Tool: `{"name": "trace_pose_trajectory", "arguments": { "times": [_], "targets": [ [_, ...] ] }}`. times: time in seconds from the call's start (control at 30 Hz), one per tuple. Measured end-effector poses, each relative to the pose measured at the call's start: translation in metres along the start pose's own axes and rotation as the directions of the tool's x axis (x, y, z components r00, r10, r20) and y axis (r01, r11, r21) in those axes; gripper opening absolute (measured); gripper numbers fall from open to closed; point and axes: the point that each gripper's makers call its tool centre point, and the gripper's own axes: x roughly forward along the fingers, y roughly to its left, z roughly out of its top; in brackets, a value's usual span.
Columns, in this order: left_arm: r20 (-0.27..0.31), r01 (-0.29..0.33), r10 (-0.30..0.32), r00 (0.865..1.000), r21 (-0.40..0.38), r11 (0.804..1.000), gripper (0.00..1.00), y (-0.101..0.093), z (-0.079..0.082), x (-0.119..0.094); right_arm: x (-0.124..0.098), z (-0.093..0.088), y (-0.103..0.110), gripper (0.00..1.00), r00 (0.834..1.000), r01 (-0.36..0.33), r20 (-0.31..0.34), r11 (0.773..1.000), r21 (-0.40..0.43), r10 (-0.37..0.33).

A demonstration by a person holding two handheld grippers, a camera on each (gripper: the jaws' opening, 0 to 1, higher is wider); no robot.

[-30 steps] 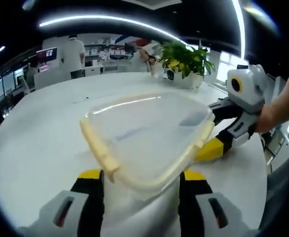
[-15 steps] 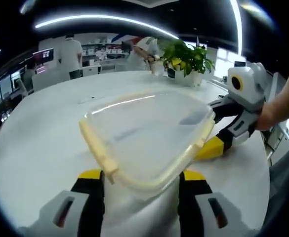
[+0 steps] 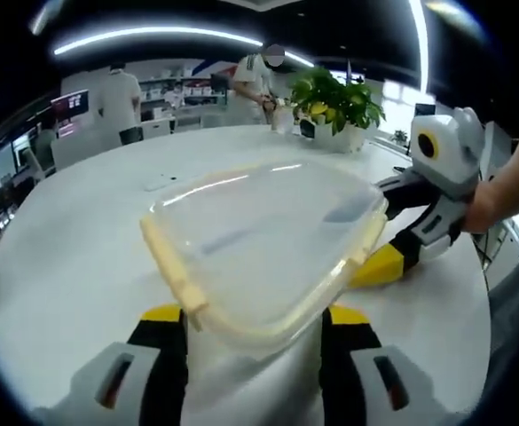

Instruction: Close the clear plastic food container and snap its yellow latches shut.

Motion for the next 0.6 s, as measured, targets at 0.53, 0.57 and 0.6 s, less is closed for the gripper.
{"name": "trace_pose_trajectory", "arguments": {
  "times": [0.53, 0.57, 0.6],
  "targets": [
    [-0.002, 0.011, -0.011, 1.0, 0.004, 1.0, 0.56, 0.0097, 0.0017, 0.0001, 0.0068, 0.0045, -0.002, 0.52, 1.0, 0.002, -0.004, 1.0, -0.014, -0.002],
    [-0.003, 0.013, -0.013, 1.0, 0.007, 1.0, 0.56, 0.0099, 0.002, 0.0006, 0.0067, 0.0044, -0.002, 0.52, 1.0, 0.003, -0.005, 1.0, -0.012, -0.003],
    [-0.004, 0.014, -0.014, 1.0, 0.009, 1.0, 0.56, 0.0098, 0.002, 0.0005, 0.007, 0.004, -0.0021, 0.52, 1.0, 0.003, -0.007, 1.0, -0.007, -0.003]
  ]
}}
